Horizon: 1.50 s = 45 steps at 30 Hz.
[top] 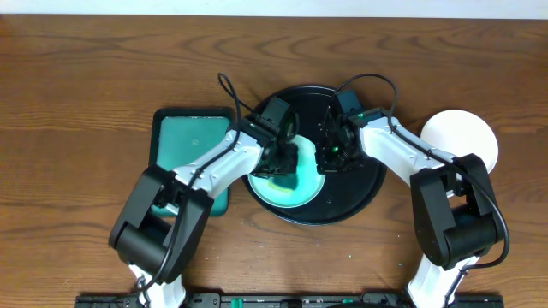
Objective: Clean dirty plates on tray and stack at the side
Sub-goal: 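Scrub the light green plate with the sponge while right gripper holds it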
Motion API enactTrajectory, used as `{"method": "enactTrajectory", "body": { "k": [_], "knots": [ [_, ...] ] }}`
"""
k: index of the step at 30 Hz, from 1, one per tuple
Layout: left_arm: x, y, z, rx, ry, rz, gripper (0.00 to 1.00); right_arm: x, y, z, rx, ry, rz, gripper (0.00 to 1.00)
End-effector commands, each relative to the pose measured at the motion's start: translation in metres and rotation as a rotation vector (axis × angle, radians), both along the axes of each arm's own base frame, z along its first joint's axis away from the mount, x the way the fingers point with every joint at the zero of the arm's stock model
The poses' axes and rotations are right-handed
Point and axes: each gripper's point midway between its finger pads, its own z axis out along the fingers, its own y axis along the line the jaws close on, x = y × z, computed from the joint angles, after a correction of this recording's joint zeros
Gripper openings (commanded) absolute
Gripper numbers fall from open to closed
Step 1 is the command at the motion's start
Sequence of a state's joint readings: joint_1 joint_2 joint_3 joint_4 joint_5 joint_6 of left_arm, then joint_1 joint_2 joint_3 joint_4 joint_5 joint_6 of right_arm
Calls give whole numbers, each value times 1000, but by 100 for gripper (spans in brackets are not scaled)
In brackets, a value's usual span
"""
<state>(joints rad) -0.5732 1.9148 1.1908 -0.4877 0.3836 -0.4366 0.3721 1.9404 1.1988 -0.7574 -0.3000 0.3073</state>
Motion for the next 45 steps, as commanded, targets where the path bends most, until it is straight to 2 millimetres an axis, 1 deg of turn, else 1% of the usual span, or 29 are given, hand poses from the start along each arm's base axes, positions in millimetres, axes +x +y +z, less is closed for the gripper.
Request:
{"method": "enactTrajectory", "body": {
  "k": [1,2,5,8,9,11,12,13,14,16,17,18,19,20,22,25,30,31,32,34,35,36,37,38,41,43,45],
  "knots": [
    [-60,-54,-5,-251,250,-160,7,-15,-9,-20,-90,50,18,1],
    [-65,-61,-2,-280,255,-191,7,-15,-9,-20,-90,50,18,1],
    [-70,-65,1,-285,246,-225,7,-15,-9,-20,-90,50,18,1],
    [-72,-65,1,-281,248,-228,7,-15,-9,-20,-90,51,18,1],
    [-70,-60,-2,-256,246,-214,7,-16,-9,-20,-91,53,18,1],
    [-64,-41,-14,-142,240,-144,7,-16,-10,-20,-91,55,18,1],
    [-59,-26,-21,-61,233,-98,7,-17,-10,-20,-92,57,18,1],
    [-52,4,-30,94,207,-24,7,-17,-10,-20,-93,57,19,1],
    [-47,24,-33,195,181,16,7,-17,-10,-20,-93,58,19,1],
    [-37,60,-32,368,119,68,7,-17,-10,-20,-93,58,22,1],
    [-26,90,-26,512,40,92,7,-17,-10,-20,-93,58,22,1],
    [-20,103,-21,580,-5,100,7,-17,-10,-20,-92,57,22,1],
    [-12,119,-13,671,-67,113,7,-17,-10,-20,-92,56,22,1],
    [-6,128,-8,720,-106,111,7,-17,-10,-20,-92,56,22,1],
    [2,136,0,777,-159,77,7,-17,-10,-20,-92,55,22,1],
    [8,139,6,807,-187,52,7,-17,-10,-20,-93,54,29,1],
    [11,135,13,797,-186,58,7,-17,-11,-20,-95,56,29,1],
    [11,132,13,777,-180,58,7,-17,-11,-20,-95,56,29,1],
    [10,124,11,731,-162,55,7,-17,-11,-20,-95,56,29,1],
    [5,100,4,598,-113,46,8,-17,-11,-20,-96,57,29,1],
    [1,83,0,508,-81,37,7,-17,-11,-20,-95,56,29,1],
    [-4,59,-3,379,-39,18,7,-17,-11,-20,-95,56,29,1],
    [-7,41,-4,283,-10,1,7,-17,-11,-20,-95,56,29,1],
    [-12,17,-4,158,32,-24,7,-17,-11,-20,-95,57,29,1],
    [-28,-33,3,-105,128,-100,7,-18,-11,-20,-97,62,29,1],
    [-36,-48,8,-188,165,-135,7,-19,-11,-20,-99,64,29,1],
    [-43,-56,11,-221,184,-156,7,-19,-11,-20,-99,64,29,1]
  ]
}}
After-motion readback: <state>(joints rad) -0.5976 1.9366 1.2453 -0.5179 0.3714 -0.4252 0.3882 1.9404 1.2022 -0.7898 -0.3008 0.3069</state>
